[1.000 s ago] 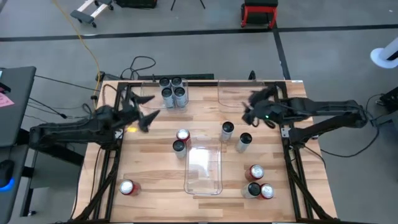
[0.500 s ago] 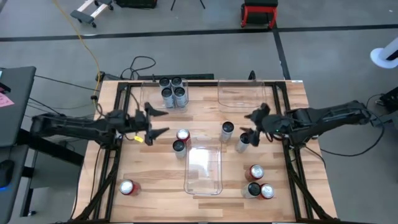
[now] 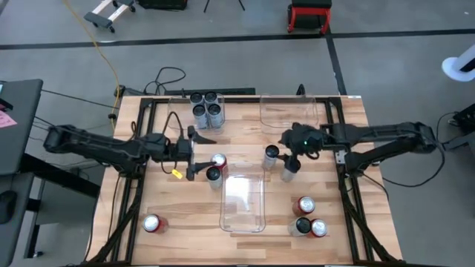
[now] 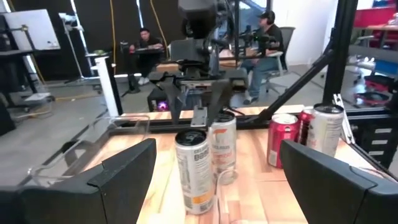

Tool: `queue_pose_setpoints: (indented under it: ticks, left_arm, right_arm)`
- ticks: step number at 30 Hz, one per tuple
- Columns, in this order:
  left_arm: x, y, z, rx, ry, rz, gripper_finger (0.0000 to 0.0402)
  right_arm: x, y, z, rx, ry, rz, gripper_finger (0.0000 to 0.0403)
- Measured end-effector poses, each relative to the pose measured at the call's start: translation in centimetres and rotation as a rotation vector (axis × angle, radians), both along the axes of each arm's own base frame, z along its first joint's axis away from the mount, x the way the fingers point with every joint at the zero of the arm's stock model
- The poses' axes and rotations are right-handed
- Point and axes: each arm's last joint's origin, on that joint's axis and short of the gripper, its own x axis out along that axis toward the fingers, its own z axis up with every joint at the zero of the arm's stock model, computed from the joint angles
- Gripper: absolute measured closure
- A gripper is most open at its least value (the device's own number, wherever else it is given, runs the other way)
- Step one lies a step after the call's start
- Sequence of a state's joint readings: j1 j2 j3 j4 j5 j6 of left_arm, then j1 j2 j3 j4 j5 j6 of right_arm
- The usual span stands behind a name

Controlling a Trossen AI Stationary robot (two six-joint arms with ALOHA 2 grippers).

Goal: Sort soda cans
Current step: Put the white-yellow soda can into the top right transparent bin

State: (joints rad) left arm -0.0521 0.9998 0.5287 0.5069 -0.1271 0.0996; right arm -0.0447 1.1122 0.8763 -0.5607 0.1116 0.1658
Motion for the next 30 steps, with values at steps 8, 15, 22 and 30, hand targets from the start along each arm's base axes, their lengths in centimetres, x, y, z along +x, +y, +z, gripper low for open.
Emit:
queue_pose_setpoints:
  ticks: [8,15,22,30]
  left_arm:
    - [1.3,-0.1,-0.3,0.014,0.019,-0.012,0.0066]
    - [1.5,0.0,-0.8,0.01,0.053,0.019,0.0066]
    - [1.5,0.0,-0.8,0.0,0.058,0.025,0.0066]
    - [1.5,0.1,-0.3,0.049,0.069,0.058,0.0066]
  right_arm:
    - [0.7,-1.4,-0.4,0.097,-0.006,0.098,0.0019]
    - [1.3,-2.6,-1.1,0.075,0.007,0.059,0.0004]
    - [1.3,-2.7,-1.5,0.075,0.046,0.061,0.0004]
    - [1.1,-2.7,-1.8,0.075,0.09,0.042,0.0009]
